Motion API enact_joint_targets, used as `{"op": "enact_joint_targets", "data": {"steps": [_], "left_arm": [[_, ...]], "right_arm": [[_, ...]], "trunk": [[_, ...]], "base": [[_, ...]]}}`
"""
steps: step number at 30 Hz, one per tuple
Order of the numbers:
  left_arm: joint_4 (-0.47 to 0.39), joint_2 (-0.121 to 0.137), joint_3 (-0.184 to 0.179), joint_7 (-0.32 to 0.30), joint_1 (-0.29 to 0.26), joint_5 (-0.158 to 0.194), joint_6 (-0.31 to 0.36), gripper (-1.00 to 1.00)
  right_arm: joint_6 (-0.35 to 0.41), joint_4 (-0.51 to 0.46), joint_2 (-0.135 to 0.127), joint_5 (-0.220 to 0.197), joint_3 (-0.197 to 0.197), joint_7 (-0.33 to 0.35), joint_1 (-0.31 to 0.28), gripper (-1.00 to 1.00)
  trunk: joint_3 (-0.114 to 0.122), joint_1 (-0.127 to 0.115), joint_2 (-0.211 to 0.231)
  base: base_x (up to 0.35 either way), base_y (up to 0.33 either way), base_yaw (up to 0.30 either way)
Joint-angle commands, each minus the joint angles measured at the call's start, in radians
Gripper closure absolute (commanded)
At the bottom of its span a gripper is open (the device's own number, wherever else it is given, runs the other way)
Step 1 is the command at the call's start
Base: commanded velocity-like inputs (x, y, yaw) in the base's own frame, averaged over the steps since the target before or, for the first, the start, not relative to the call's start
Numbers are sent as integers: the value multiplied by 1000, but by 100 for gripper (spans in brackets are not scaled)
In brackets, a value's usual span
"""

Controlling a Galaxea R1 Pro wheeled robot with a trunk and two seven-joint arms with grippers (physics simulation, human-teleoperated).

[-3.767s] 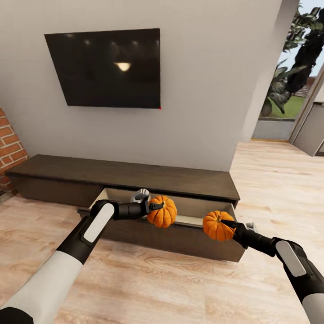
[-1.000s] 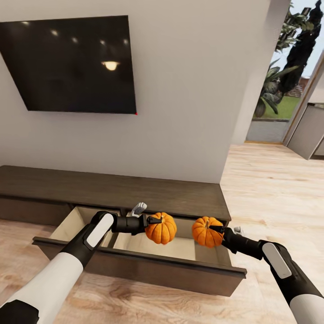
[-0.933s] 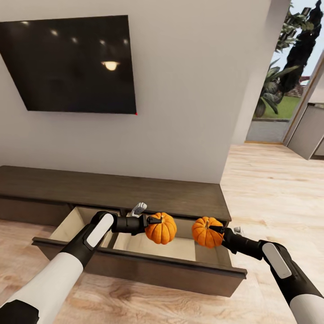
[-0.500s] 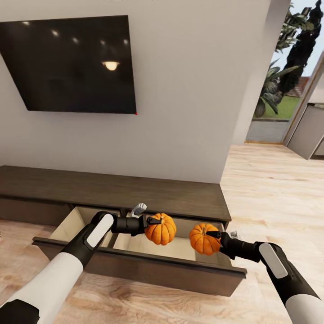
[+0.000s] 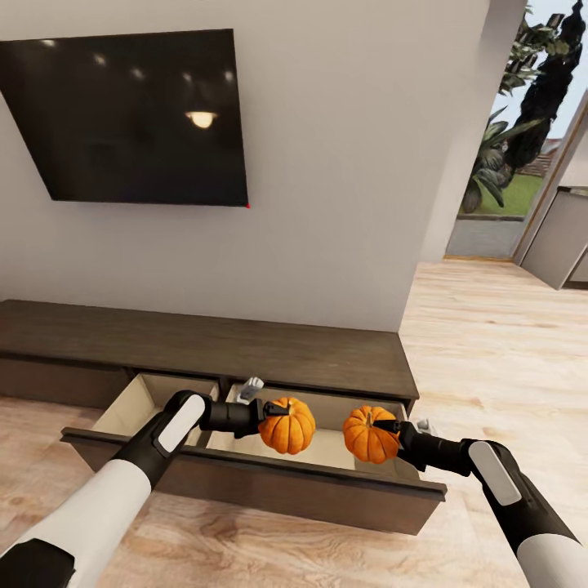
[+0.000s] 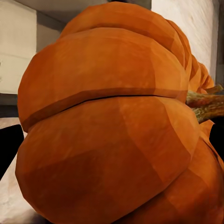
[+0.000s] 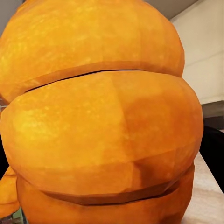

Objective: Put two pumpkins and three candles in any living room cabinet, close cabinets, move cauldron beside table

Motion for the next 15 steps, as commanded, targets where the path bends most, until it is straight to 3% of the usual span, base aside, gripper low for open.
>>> {"op": "enact_joint_targets", "data": {"steps": [1, 15], "left_arm": [[2, 1, -3, -9, -1, -10, -1, 100], [5, 1, -3, -13, 0, -11, -2, 100]], "right_arm": [[5, 0, 1, 9, -3, 10, 0, 100], [3, 0, 14, 10, -1, 8, -1, 100]], "trunk": [[-1, 0, 0], [-1, 0, 0]], "base": [[0, 0, 0], [51, 13, 0]]}}
